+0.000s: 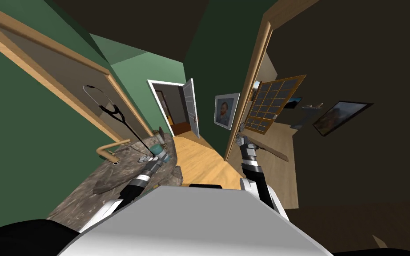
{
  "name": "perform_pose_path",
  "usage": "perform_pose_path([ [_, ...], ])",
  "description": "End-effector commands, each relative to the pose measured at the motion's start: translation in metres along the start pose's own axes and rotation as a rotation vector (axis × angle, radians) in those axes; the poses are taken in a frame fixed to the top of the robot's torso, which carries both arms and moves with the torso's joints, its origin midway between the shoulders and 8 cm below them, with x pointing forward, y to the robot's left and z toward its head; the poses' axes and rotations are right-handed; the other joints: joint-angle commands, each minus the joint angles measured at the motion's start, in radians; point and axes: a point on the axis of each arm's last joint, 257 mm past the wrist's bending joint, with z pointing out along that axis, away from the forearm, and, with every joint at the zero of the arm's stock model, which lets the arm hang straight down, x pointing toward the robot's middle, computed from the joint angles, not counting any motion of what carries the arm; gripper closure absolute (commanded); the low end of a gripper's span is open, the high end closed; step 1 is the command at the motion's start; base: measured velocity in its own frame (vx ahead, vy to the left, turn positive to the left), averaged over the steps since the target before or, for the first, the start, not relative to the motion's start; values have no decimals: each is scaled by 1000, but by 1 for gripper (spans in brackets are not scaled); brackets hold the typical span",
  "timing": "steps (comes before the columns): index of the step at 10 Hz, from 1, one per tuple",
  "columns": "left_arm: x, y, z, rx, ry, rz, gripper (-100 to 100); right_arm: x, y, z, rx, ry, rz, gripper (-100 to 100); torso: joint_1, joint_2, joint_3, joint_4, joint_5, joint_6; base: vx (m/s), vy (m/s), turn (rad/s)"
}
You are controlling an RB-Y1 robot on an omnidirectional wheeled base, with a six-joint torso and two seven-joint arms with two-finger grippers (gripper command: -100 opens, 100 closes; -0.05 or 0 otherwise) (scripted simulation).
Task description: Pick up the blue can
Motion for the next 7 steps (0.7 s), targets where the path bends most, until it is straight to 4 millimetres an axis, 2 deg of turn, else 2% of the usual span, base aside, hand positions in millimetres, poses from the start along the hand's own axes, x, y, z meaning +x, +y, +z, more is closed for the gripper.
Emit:
perform_pose_path([
  [1,-4,-22,12,23,-7,1,100,0,0,0,0,0,0,0,0,0,0,0,0,0,-80,85,115],
  [2,-2,-16,13,-2,5,1,100,0,0,0,0,0,0,0,0,1,1,1,0,1,-32,36,-22],
  [3,-11,-46,28,48,-20,15,100,0,0,0,0,0,0,0,-3,0,0,0,0,1,-65,69,193],
  [6,-10,-48,30,32,-9,7,100,0,0,0,0,0,0,0,-3,0,0,1,-1,1,-30,43,17],
  [7,-9,-47,30,28,-6,7,0,0,0,0,0,0,0,0,-5,-1,0,0,-1,0,0,0,0],
])
